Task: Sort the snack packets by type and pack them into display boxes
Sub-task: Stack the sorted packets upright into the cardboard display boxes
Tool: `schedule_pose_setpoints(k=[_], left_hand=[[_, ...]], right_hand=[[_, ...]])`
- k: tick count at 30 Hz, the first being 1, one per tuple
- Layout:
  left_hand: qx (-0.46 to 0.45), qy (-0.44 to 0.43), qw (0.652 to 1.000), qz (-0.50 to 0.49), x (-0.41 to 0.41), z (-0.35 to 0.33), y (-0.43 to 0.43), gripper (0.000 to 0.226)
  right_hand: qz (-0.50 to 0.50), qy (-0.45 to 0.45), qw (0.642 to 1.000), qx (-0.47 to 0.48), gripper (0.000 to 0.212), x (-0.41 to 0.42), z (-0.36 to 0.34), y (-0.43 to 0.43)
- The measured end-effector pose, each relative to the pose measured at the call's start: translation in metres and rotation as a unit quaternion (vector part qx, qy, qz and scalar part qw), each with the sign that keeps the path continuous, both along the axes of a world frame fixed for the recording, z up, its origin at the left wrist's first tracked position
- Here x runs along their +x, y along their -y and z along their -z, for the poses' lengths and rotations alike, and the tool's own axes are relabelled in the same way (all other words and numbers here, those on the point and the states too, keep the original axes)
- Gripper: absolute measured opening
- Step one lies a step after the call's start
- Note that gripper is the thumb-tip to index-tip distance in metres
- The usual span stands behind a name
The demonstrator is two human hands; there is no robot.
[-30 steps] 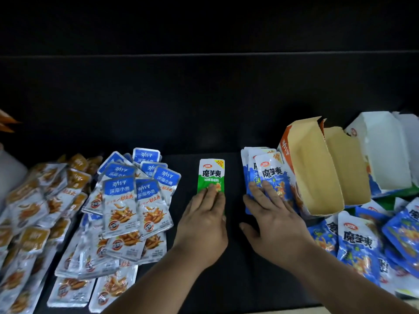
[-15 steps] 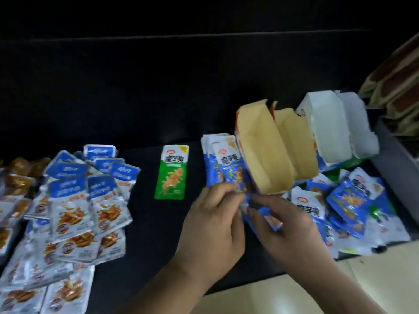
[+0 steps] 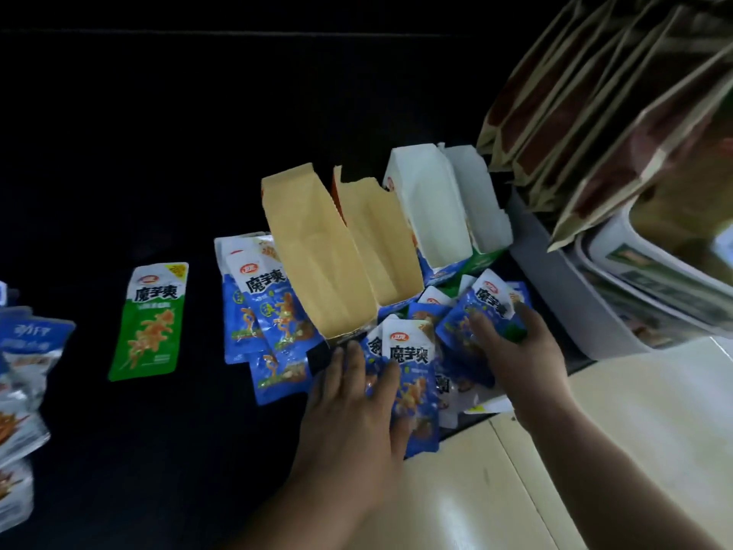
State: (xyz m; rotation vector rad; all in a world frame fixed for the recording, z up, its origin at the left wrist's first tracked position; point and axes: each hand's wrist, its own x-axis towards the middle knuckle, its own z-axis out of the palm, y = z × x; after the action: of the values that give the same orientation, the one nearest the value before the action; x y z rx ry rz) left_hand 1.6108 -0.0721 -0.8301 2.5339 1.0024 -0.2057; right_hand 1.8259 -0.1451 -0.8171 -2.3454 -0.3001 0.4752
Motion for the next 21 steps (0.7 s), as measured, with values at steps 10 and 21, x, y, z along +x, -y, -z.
schedule_pose_setpoints(k=[10, 21], left_hand=[[0.036, -0.064, 0.997, 0.029, 0.023, 0.009, 0.006, 0.075], [0.049, -0.096, 0.991, 0.074, 0.013, -0.002, 0.000, 0.071]], right_hand=[[-0.021, 0.058, 0.998, 0.024, 0.074, 0.010, -0.017, -0.012], [0.036, -0.058, 0.967, 0.245, 0.074, -0.025, -0.044, 0.017]])
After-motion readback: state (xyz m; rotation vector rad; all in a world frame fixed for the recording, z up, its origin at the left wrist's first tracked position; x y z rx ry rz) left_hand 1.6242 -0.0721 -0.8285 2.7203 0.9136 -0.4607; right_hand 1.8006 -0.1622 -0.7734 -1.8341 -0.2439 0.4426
